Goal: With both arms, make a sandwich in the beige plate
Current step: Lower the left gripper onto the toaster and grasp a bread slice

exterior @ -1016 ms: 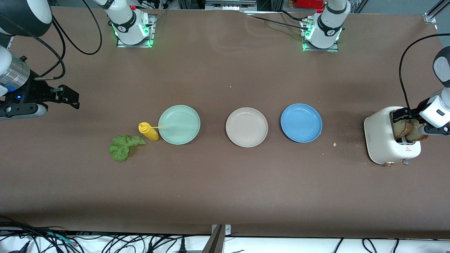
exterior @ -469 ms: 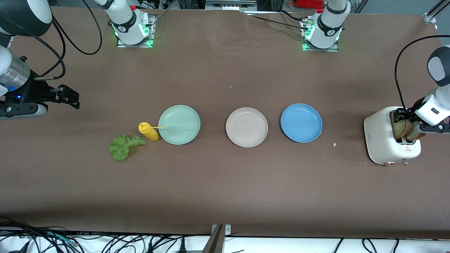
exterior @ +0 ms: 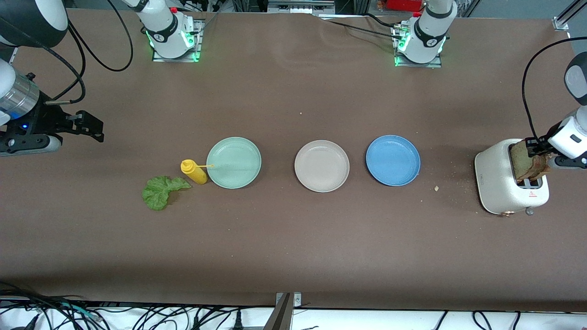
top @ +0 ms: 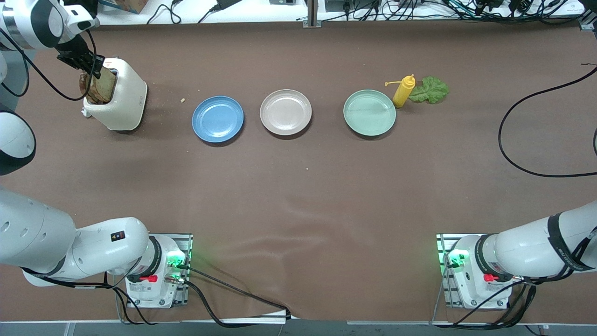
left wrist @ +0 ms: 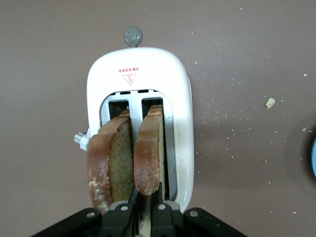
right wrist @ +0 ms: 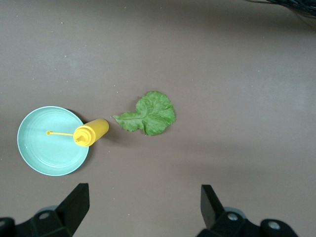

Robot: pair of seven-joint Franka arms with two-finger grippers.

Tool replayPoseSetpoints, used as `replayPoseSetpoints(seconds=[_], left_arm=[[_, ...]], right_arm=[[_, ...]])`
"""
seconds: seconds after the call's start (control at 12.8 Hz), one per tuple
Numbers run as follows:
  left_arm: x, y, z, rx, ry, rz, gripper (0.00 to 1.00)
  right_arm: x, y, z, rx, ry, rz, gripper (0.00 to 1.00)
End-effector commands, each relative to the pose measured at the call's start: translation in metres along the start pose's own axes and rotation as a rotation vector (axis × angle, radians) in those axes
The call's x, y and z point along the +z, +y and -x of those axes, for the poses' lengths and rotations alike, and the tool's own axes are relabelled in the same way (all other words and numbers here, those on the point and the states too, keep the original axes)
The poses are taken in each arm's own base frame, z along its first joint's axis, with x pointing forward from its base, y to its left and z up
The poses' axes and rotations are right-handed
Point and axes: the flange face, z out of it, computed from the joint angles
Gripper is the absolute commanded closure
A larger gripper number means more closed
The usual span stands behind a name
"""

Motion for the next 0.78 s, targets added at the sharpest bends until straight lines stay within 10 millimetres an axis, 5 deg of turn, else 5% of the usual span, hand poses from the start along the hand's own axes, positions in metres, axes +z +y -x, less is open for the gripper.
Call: replayPoseSetpoints(seconds=[0.0,0.31,0.7], left_arm=[[-0.037,0.000,-0.002,0.027,-0.006,-0.036,1.00],[-0.098,0.030,-0.016,0.069,-0.016,-0.036,1.00],[-0.130,0.095,-0.024,0.106,-0.019,0.056,1.00]], right_arm=[[-0.006,-0.001,0.002,0.012,0.005,-0.018,0.00],[-0.006,-0.001,0.002,0.012,0.005,-0.018,0.00],[-0.006,-0.001,0.001,0.012,0.006,-0.018,0.00]])
